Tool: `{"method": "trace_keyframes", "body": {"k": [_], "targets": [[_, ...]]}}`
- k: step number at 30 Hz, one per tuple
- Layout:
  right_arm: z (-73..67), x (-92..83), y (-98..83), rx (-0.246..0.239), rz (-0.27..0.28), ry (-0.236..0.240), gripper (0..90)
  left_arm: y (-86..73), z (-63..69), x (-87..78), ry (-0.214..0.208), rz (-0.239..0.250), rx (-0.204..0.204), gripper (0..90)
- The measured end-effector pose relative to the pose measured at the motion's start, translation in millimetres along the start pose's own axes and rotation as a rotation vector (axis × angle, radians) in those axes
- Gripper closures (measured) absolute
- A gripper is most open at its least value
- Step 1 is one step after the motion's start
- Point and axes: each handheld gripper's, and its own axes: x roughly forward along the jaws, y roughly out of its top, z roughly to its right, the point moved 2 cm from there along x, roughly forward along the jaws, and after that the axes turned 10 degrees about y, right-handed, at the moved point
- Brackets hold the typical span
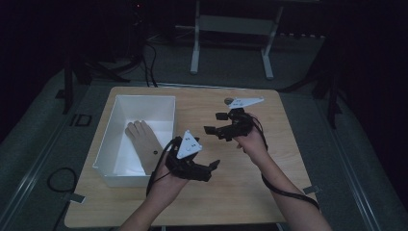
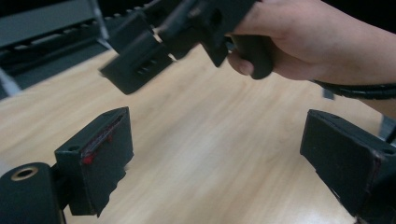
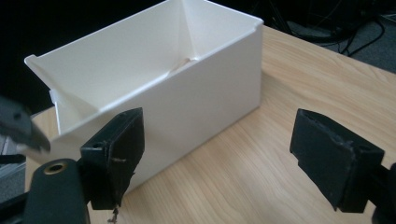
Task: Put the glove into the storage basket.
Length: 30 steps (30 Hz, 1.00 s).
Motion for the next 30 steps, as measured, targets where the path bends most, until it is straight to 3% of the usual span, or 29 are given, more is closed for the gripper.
{"method": "trace_keyframes", "body": {"k": [6,14,21,30], "targets": [[8.1,-10.0,-26.3,0.010,-0.008,-0.011,16.9,-11.8,17.8,24.9,-0.047,-0.055,0.021,10.1],[17.4,-14.9,-60.7,0.030,-0.037,-0.022,16.5,-24.4,30.6,50.8,-0.072,-0.078,0.024,10.6],[26.8,-19.7,-86.7,0.060,-0.053,-0.032,16.0,-37.6,35.0,69.5,-0.088,-0.104,0.011,10.7],[37.6,-27.8,-115.1,0.053,-0.082,-0.053,14.2,-55.4,34.7,82.9,-0.113,-0.124,-0.020,10.7]]}}
